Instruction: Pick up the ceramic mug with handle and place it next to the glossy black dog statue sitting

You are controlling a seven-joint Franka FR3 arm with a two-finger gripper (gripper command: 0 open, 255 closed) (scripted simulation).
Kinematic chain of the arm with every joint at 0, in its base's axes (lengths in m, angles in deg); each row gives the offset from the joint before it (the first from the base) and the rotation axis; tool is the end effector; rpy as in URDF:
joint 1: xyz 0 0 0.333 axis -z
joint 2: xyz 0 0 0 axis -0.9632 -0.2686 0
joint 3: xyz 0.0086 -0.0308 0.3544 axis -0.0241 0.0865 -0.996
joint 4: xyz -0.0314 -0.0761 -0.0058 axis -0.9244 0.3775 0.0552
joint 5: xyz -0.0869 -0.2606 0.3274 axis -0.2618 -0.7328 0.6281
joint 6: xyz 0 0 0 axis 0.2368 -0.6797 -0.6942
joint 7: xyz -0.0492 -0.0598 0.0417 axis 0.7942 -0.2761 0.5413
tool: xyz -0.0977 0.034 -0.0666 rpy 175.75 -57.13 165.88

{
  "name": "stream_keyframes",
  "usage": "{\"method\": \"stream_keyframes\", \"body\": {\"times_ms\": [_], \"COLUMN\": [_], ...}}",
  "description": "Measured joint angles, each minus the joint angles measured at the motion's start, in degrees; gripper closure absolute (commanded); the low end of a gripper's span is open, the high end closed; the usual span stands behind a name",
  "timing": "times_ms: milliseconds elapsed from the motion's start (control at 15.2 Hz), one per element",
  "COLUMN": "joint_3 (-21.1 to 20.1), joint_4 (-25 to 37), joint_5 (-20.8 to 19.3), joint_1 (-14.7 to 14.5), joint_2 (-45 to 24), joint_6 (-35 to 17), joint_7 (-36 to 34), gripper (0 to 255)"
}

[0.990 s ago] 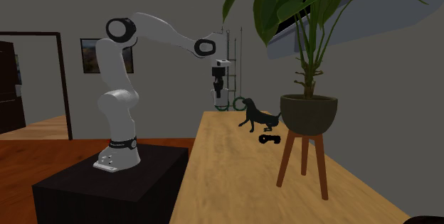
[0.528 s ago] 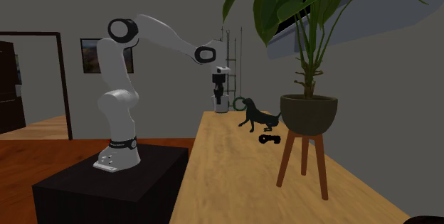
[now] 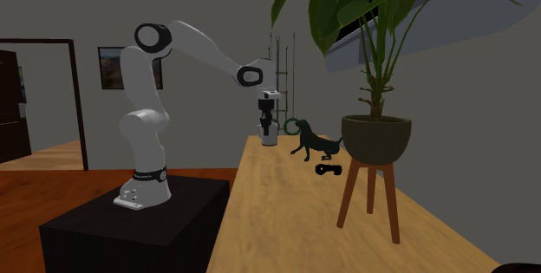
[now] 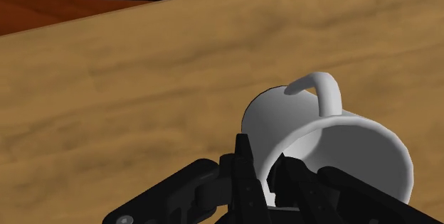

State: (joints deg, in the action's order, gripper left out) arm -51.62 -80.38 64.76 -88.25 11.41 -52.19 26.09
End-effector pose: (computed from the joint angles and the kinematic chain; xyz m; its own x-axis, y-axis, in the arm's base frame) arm 0.4726 0.2547 0.4278 0.9992 -0.0408 -0.0054 -0.0411 -0.9972 -0.0630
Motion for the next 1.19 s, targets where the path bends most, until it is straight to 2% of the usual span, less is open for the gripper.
{"method": "stream_keyframes", "body": {"times_ms": [726,1122,1188], "joint_3": [-0.3,-0.3,-0.3], "joint_4": [-4.0,-4.7,-4.7], "joint_5": [-0.8,-0.8,-0.8], "joint_1": [-0.1,-0.1,-0.1], "joint_2": [-4.6,-4.8,-4.8], "joint_6": [-8.6,-9.4,-9.4], "joint_7": [-0.2,-0.3,-0.3], "gripper": [255,255,0]}}
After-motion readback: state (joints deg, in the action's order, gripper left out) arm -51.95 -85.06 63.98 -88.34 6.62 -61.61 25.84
